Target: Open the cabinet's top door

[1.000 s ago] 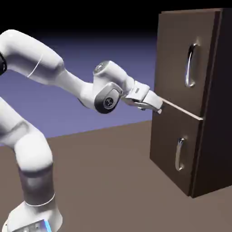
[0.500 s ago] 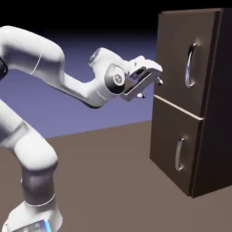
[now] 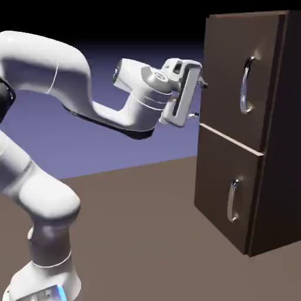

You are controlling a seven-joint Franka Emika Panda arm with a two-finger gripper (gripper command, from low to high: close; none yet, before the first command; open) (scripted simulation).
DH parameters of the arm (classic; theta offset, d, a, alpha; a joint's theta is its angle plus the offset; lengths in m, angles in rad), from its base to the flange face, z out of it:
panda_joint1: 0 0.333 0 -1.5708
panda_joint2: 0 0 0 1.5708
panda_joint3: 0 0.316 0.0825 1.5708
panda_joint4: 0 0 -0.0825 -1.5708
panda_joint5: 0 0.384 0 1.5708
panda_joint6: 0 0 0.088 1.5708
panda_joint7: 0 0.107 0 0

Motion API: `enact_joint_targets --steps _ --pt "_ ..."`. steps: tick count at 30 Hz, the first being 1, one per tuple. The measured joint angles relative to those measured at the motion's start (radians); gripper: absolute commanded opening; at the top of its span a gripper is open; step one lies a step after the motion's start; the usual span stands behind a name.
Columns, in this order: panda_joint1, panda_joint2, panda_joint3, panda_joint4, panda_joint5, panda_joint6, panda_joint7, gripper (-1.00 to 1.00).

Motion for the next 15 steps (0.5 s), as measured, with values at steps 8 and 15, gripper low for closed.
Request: enact_joint_targets --steps 8,15 --pt "0.098 -0.008 -0.100 0.079 -0.348 -0.005 -0.085 0.00" --pt "0.184 -0.016 -0.188 0.149 -0.652 -0.010 -0.159 0.00"
